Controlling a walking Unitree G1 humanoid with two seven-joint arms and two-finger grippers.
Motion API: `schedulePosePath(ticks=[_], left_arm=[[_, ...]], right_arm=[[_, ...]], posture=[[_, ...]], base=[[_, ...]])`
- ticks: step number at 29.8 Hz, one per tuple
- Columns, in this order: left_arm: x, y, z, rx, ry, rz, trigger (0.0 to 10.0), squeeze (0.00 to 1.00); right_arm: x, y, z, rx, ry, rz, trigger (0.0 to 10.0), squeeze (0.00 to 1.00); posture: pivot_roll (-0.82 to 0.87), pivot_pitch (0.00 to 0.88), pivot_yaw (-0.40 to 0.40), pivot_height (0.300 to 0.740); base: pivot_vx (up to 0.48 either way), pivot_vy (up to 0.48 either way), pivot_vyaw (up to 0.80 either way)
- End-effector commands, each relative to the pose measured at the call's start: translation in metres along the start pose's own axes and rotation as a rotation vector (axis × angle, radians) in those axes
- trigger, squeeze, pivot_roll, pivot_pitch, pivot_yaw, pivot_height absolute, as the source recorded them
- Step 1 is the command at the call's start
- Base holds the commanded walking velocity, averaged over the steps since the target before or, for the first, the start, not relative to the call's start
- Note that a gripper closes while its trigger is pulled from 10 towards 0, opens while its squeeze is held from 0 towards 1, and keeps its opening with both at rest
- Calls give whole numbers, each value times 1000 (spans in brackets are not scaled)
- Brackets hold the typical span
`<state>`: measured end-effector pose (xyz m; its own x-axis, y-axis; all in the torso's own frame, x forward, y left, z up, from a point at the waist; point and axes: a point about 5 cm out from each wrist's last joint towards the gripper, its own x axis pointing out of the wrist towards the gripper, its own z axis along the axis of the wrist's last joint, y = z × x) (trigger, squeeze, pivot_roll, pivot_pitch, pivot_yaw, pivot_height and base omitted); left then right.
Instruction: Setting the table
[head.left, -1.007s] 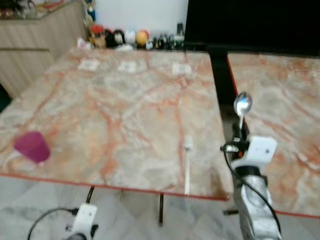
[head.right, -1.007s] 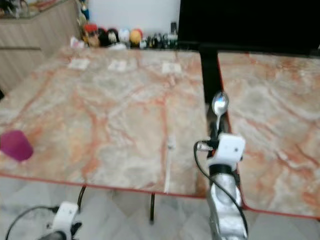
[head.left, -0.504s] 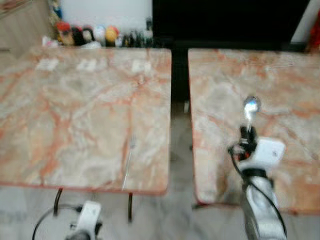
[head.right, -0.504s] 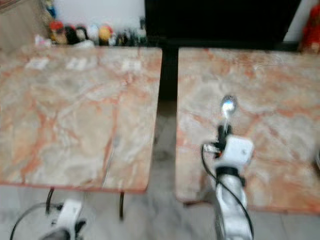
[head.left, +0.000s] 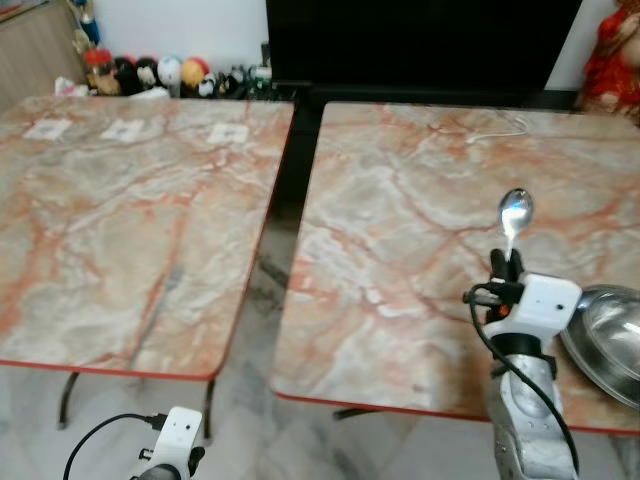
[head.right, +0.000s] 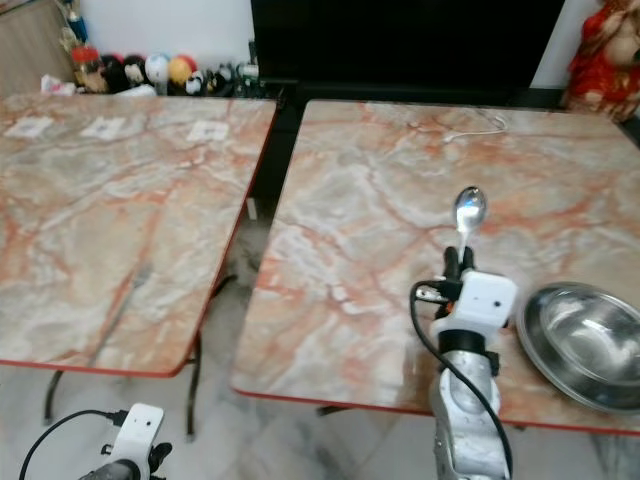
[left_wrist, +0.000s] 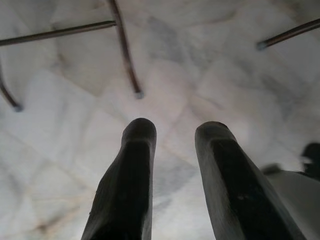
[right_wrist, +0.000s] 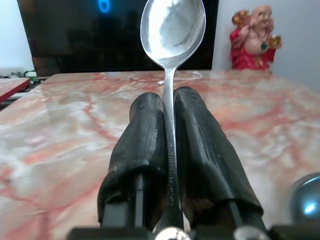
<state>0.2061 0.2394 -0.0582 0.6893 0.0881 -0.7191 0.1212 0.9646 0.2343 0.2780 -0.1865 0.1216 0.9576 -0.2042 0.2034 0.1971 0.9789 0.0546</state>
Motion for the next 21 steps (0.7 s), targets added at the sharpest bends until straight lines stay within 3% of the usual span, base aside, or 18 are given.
schedulePosePath(ticks=[1,7,15,18,21], left_arm=[[-2,2,-7,11,30,2,10000,0],[-2,1,-7,11,29,0,10000,0],[-2,1,-7,11,31,2,10000,0],[-2,2,-7,3,28,7,10000,0],[-1,2,-6,2,27,9,10000,0]], right_arm=[[1,5,4,12,-17,8,10000,0],[2,2,5,13,-23,-8,10000,0],[7,-15,18,-16,-77,-72,10000,0],[8,-22,25,-28,-110,-102,10000,0],[11,-41,44,-64,-179,-170,10000,0]], posture=[[37,20,0,740],[37,20,0,740],[30,18,-1,740],[32,20,-1,740],[31,21,1,740]], base=[[0,-461,0],[0,-461,0],[0,-461,0],[0,0,0],[0,0,0]])
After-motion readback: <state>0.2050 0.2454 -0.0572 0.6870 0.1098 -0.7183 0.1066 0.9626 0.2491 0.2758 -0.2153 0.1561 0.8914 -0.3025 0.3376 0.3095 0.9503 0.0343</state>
